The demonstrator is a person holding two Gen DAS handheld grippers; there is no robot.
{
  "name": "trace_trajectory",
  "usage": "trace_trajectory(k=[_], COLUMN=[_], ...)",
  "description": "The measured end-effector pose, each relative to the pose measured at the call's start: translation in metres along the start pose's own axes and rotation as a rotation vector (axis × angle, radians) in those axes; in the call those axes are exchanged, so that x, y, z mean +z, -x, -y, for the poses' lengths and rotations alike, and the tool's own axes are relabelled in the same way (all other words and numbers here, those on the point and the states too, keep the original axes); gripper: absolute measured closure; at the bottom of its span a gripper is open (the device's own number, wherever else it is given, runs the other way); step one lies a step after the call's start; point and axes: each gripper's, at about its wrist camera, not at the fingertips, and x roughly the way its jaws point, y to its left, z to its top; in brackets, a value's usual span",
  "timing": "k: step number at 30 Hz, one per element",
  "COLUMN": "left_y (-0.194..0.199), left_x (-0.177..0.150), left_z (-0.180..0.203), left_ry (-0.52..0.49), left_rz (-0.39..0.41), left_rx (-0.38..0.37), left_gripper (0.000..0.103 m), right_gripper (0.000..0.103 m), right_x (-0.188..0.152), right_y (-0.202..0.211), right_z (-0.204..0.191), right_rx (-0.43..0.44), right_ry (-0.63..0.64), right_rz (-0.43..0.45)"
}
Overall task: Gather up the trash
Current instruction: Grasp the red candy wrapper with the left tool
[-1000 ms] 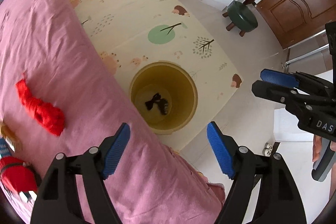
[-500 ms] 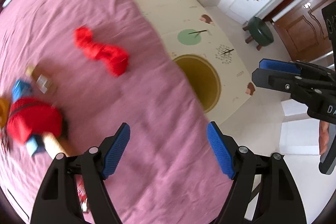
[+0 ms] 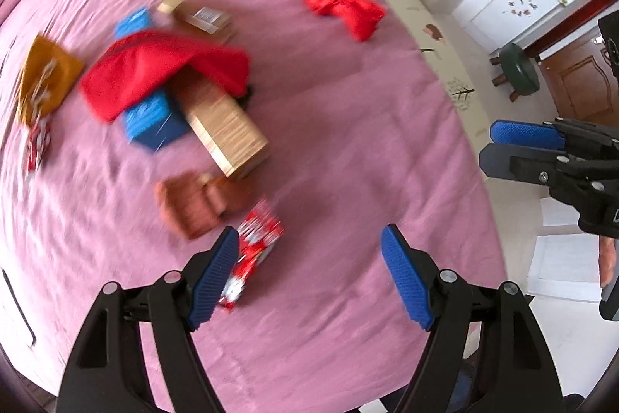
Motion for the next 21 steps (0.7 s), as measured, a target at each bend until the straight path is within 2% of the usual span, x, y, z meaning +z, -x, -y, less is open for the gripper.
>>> trace_trajectory(k=[6, 12, 17, 21], left_y=[-0.023, -0.046, -0.070, -0.075], left_x=[-0.023, -0.028, -0.030, -0.039], left_z=[-0.032, -0.049, -0.060, -0.067], left_ry=[0.013, 0.011, 0.027, 0.055], left_rz=[-0.031, -0.043, -0.083, -0.079], left_rx=[0.000, 0.002, -0.005, -0.016], left_gripper=[0.029, 0.032, 0.053, 0.060], right_gripper=[0.059, 0.059, 0.059, 0.059], right_x=[-0.008, -0.004, 0.001, 0.007], right_y=[-0.031, -0.052, -0.068, -0.078], right_z=[-0.025, -0.040, -0.053, -0.067], right_rx=[0.009, 0.017, 0.024, 0.038], right_ry=[-0.002, -0.011, 0.012, 0.041], right_rz=[-0.019, -0.025, -0.045, -0.065])
